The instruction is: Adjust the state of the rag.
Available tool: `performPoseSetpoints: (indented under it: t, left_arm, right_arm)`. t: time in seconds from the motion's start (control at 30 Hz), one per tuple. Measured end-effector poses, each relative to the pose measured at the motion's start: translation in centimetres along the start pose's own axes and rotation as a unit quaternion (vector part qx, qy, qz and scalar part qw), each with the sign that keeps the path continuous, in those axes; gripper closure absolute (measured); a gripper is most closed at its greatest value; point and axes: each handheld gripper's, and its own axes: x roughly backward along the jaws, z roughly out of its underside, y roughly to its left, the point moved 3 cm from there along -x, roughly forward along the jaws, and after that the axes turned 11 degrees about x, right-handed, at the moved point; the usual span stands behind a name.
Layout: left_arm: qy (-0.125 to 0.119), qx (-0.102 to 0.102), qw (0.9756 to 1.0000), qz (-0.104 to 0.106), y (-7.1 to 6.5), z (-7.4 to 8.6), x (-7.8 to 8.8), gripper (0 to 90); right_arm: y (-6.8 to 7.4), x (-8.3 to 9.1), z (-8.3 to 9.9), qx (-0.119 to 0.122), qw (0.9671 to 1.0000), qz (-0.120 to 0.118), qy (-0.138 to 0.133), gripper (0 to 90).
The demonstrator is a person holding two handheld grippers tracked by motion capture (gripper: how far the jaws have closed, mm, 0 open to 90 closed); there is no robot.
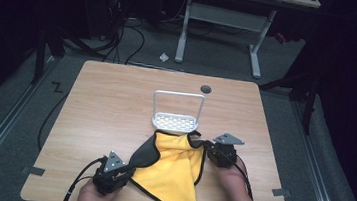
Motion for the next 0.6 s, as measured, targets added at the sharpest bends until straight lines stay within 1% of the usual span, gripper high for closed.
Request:
performPoseSetpoints:
  t: [0.03,0.1,0.13,0.2,0.33,0.4,0.43,0.5,0.57,0.6]
  left_arm:
    - [0.000,0.000,1.0000,0.003,-0.1,0.0,0.1,67.1]
    - [-0.004,0.001,1.0000,0.006,-0.3,-0.1,0.3,61.1]
    - [-0.009,0.000,0.9999,0.009,-0.5,-0.2,0.4,59.4]
    - [-0.020,-0.007,0.9997,0.012,-0.9,-0.5,0.6,56.9]
    - [-0.046,-0.027,0.9984,0.018,-2.0,-1.4,1.0,54.7]
    - [-0.046,-0.038,0.9978,0.029,-2.6,-1.8,0.7,54.4]
    - [-0.042,-0.046,0.9975,0.035,-2.9,-2.0,0.3,54.3]
    - [-0.034,-0.054,0.9972,0.040,-3.4,-2.2,-0.4,54.4]
    - [-0.026,-0.062,0.9968,0.043,-3.7,-2.5,-1.3,55.2]
    - [-0.022,-0.064,0.9967,0.044,-3.8,-2.6,-1.7,55.4]
  right_arm:
    - [0.1,-0.1,-0.1,0.000,1.0000,-0.002,0.001,75.8]
    - [0.3,-0.2,-0.2,0.000,1.0000,-0.003,0.000,68.7]
    - [0.3,-0.1,-0.2,-0.002,1.0000,-0.003,-0.001,67.2]
    - [0.2,0.2,-0.2,-0.008,1.0000,-0.002,-0.003,61.4]
    - [0.3,1.3,0.2,-0.014,0.9998,0.003,-0.010,53.5]
    - [0.5,2.1,0.7,-0.016,0.9998,0.006,-0.012,52.5]
    - [0.6,2.6,0.9,-0.017,0.9997,0.007,-0.014,52.4]
    - [1.0,3.6,1.4,-0.021,0.9996,0.005,-0.021,54.3]
    - [1.6,4.1,1.9,-0.025,0.9994,-0.006,-0.023,58.2]
    - [2.1,4.3,2.1,-0.028,0.9992,-0.017,-0.021,60.4]
